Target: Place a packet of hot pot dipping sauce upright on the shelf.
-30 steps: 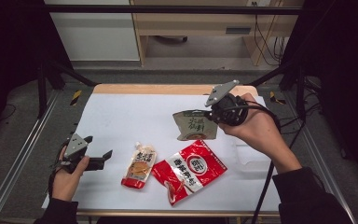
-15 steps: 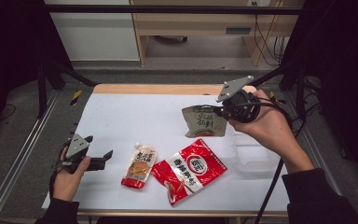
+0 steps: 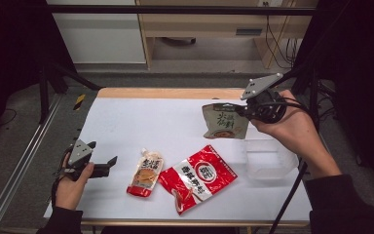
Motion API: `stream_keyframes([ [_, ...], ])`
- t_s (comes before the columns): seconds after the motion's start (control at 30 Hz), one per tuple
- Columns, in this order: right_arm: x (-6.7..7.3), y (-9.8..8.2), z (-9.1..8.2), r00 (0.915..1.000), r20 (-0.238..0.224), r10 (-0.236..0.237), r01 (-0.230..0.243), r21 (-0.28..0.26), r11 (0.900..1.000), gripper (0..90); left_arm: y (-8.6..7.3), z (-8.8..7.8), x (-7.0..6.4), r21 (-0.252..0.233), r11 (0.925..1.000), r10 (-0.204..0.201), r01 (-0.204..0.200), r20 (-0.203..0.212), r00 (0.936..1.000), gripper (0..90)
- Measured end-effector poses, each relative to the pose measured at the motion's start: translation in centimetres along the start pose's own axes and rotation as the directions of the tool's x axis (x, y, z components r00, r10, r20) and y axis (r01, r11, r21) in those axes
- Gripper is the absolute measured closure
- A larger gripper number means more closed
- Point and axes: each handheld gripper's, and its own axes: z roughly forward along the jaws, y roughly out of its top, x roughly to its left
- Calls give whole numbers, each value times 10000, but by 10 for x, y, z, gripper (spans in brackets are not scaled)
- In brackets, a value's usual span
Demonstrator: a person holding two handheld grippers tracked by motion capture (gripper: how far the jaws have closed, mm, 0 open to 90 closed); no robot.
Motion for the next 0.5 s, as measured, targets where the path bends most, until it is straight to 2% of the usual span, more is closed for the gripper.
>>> stream_keyframes([
  [0.5,-30,-20,-5,9969,636,460,-464,37,9989,900,0,-1,1,-6,10000,-49,49,-91,9999,50],
])
